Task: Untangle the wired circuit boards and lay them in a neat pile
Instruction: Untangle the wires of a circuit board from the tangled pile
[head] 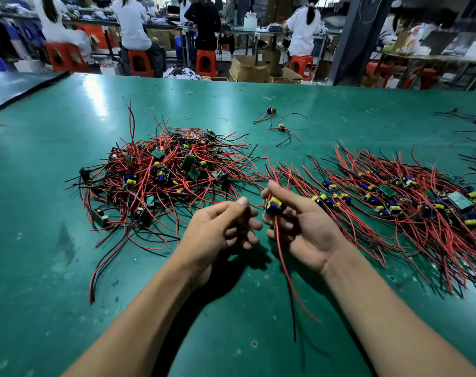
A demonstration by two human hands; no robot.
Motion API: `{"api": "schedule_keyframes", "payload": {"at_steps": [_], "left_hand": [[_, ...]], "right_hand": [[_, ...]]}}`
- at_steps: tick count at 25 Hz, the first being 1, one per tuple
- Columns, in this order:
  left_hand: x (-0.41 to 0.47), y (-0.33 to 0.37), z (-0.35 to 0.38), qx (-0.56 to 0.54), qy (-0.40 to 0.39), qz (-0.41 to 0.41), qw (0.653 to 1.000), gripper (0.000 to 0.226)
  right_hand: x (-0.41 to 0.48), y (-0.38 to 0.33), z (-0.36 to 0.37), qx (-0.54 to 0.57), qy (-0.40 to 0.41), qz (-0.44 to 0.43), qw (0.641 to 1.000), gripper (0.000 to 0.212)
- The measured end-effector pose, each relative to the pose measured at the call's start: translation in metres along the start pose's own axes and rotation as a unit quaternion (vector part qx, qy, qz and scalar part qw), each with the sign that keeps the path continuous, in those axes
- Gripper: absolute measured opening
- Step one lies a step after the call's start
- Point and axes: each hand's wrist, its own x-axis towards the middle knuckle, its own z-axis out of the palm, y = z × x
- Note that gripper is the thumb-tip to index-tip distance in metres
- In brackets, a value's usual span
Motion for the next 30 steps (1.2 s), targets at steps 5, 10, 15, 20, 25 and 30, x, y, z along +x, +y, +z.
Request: {"api": "schedule_keyframes", "payload": {"at_steps": [5, 10, 15, 20, 25, 30], "left_hand": [[-0.003, -0.001, 0.001, -0.022, -0.072, -0.057, 0.996, 0.032], [-0.003, -0.002, 0.000, -0.017, -0.063, -0.062, 0.996, 0.023], [-0.001, -0.002, 0.002, 0.013, -0.043, -0.053, 0.998, 0.013], [-0.001, -0.005, 0.006, 0.025, -0.012, -0.036, 0.999, 0.018], [-0.002, -0.006, 0.009, 0.025, 0.024, -0.026, 0.999, 0.016], [-0.002, -0.008, 0.013, 0.061, 0.047, -0.016, 0.997, 0.009]], "right_hand": [[-0.002, 0.005, 0.003, -0.109, 0.002, -0.017, 0.994, 0.021], [-0.004, 0.006, 0.002, -0.092, -0.026, -0.022, 0.995, 0.023], [0.000, 0.010, -0.003, -0.128, -0.028, -0.040, 0.991, 0.025], [0.002, 0.013, -0.002, -0.138, -0.040, -0.020, 0.989, 0.028], [0.001, 0.011, -0.008, -0.158, -0.046, 0.026, 0.986, 0.033], [0.001, 0.005, -0.004, -0.182, -0.040, 0.051, 0.981, 0.024]]}}
